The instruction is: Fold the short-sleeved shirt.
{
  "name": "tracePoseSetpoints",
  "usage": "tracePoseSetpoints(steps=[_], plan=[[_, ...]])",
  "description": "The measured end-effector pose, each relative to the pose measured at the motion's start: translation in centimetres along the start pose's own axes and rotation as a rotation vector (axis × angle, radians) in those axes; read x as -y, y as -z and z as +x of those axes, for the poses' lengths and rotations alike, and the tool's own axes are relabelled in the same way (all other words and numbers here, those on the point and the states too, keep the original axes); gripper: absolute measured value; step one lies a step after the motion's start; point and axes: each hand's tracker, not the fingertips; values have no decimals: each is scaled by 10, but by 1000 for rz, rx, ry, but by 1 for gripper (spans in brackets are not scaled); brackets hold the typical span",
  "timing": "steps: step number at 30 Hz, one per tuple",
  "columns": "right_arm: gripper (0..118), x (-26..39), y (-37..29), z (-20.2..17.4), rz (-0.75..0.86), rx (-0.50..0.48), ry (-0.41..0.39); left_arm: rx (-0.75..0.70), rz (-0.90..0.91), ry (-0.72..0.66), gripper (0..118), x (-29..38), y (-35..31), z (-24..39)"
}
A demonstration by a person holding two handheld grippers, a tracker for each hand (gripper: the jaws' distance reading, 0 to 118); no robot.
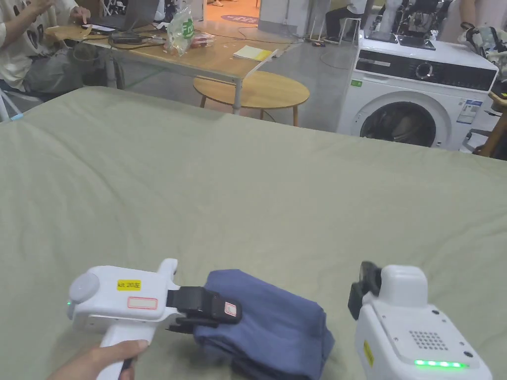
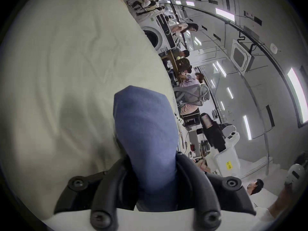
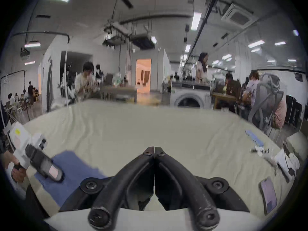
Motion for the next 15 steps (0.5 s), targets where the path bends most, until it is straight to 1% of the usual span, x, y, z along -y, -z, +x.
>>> tracePoseSetpoints(steps=[3, 5, 8, 10, 12, 14, 15], plan=[[0, -23, 1, -6, 96, 8, 16, -20, 32, 15, 22, -8, -30, 6], [0, -33, 4, -13, 134, -14, 31, -51, 53, 17, 22, -13, -53, 9], [0, -44, 7, -35, 166, -56, 24, -130, 84, 36, 22, -17, -93, 21], [0, -50, 13, -58, 165, -94, -2, -165, 97, 23, 22, -22, -125, 21], [0, -54, 17, -81, 168, -153, -5, -216, 122, 17, 22, -25, -156, 19], [0, -58, 25, -109, 162, -171, -15, -255, 149, 8, 22, -30, -187, 22], [0, -59, 27, -123, 161, -191, -15, -311, 171, -9, 22, -33, -205, 19]])
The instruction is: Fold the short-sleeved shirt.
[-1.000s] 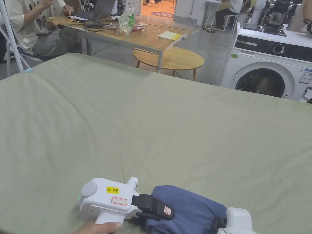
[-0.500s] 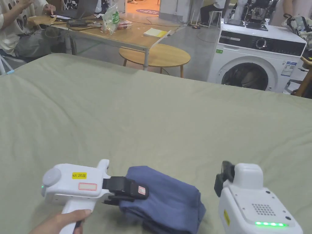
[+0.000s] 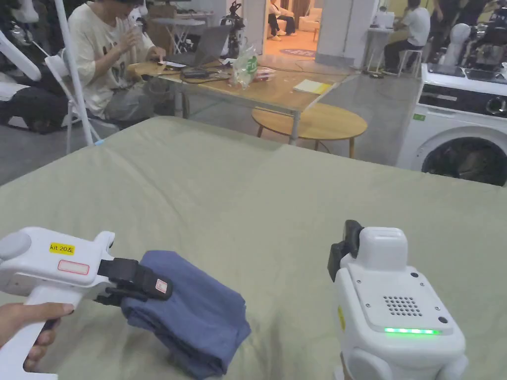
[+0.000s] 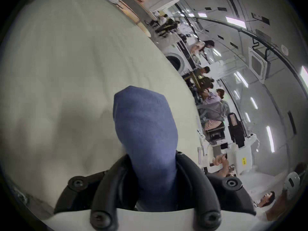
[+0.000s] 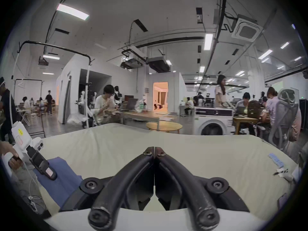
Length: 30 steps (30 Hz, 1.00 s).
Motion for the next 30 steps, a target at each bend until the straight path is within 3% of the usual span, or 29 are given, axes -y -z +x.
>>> tracePoseSetpoints(steps=[6, 7, 12, 22, 25, 30], plan=[[0, -1, 29, -71, -15, -115, -10, -144, 21, -45, 22, -31, -76, -31], [0, 0, 32, -81, -20, -136, -6, -191, 25, -60, 22, -60, -87, -69], [0, 0, 41, -110, -44, -187, -12, -297, 34, -78, 22, -93, -139, -93], [0, 2, 52, -118, -70, -185, -51, -591, -23, -109, 22, -106, -146, -107], [0, 3, 58, -117, -82, -187, -44, -653, -31, -112, 38, -99, -139, -112], [0, 1, 60, -119, -86, -190, -35, -804, -14, -38, 42, -102, -150, -114]])
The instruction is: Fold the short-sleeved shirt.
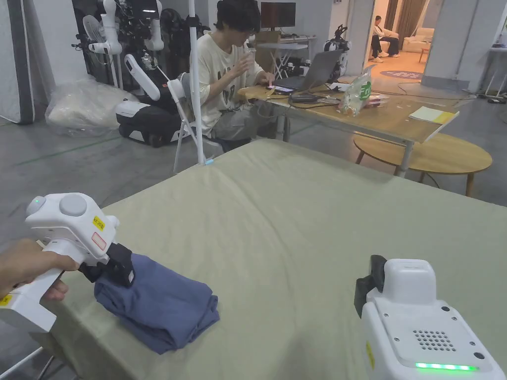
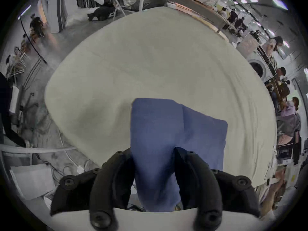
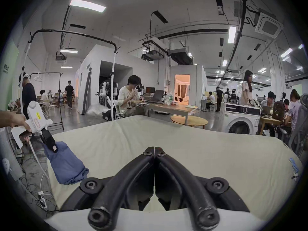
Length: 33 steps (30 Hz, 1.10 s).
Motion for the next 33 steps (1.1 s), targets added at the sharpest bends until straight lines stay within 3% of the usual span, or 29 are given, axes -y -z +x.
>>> tracePoseSetpoints(steps=[3, 5, 10, 11, 13, 22, 26, 33], plan=[[0, 0, 0, -2, 0, -15, 5, -27, 35, 17, 42, -4, -17, -6], [0, 0, 1, -3, -12, -35, -7, -126, 117, 58, 42, -12, -31, -9], [0, 4, -7, 3, -4, -26, 5, -28, 201, 23, 41, 1, -31, 2], [0, 4, -10, 8, 0, -21, 11, -26, 245, 74, 32, 11, -25, 13], [0, 5, -13, 15, 0, -6, 12, -40, 305, 117, 0, 30, -13, 38], [0, 11, -48, 86, -11, 129, 7, 129, 631, 269, 0, 106, 15, 191], [0, 19, -69, 122, -21, 211, 8, 110, 788, 414, 0, 129, 17, 267], [0, 36, -110, 186, -37, 367, 64, 240, 890, 395, 0, 169, 25, 367]])
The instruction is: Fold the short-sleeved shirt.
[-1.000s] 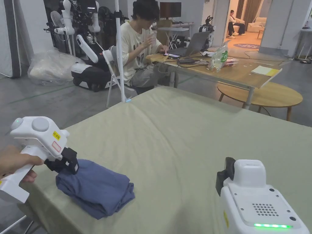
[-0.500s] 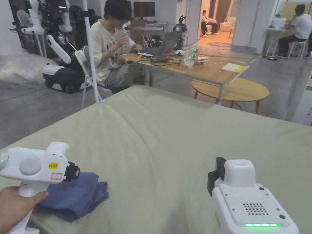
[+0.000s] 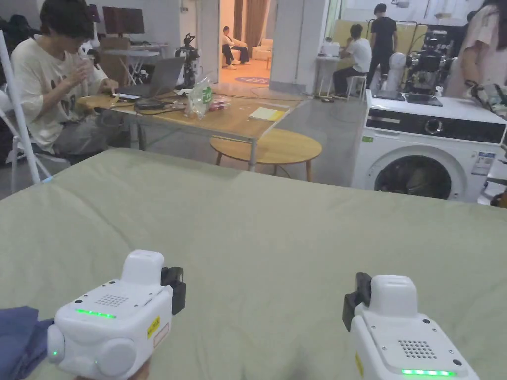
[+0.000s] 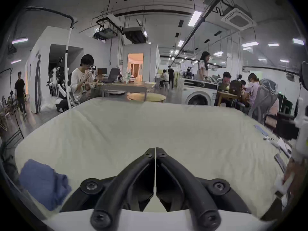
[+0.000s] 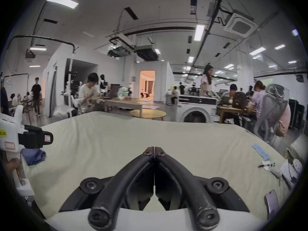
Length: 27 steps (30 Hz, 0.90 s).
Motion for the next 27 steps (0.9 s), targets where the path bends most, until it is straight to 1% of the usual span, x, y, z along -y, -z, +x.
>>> tracePoseSetpoints(steps=[2, 4, 6, 10, 14, 17, 20, 22, 25, 27], plan=[[0, 3, -4, 19, 0, 30, 20, 19, 37, 7, 0, 1, -1, 20], [0, 4, -7, 37, -2, 76, 37, 5, 98, 34, 0, 1, -2, 45], [0, 3, -10, 52, 4, 96, 67, 20, 122, 31, 0, 1, -4, 61], [0, 0, -16, 67, 18, 135, 80, 34, 162, 41, 0, 0, -6, 89], [0, -1, -20, 69, 31, 146, 74, 23, 168, 42, 0, 0, -5, 104], [0, 0, -22, 64, 39, 142, 38, 23, 174, 14, 0, 1, -6, 104], [0, 3, -22, 59, 46, 121, 29, 8, 174, 3, 0, 0, -8, 100], [0, 4, -23, 54, 49, 125, 24, -3, 178, 6, 0, 1, -11, 98], [0, 5, -24, 51, 52, 116, 45, -29, 183, 18, 0, 3, -12, 94], [0, 8, -25, 48, 56, 115, 56, -55, 189, -13, 0, 7, -16, 93]])
